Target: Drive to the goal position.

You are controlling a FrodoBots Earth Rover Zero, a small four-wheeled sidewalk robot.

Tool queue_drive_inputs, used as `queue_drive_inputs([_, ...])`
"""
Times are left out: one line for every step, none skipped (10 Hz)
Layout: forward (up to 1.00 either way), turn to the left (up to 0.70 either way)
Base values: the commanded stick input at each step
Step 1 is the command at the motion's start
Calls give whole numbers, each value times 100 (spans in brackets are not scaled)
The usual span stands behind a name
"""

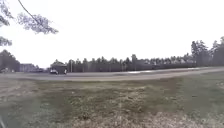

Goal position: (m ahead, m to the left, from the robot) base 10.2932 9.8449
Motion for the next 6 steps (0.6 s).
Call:
queue_drive_inputs([0, 0])
queue_drive_inputs([0, 0])
queue_drive_inputs([0, 0])
queue_drive_inputs([0, 0])
queue_drive_inputs([15, 0])
queue_drive_inputs([49, 10])
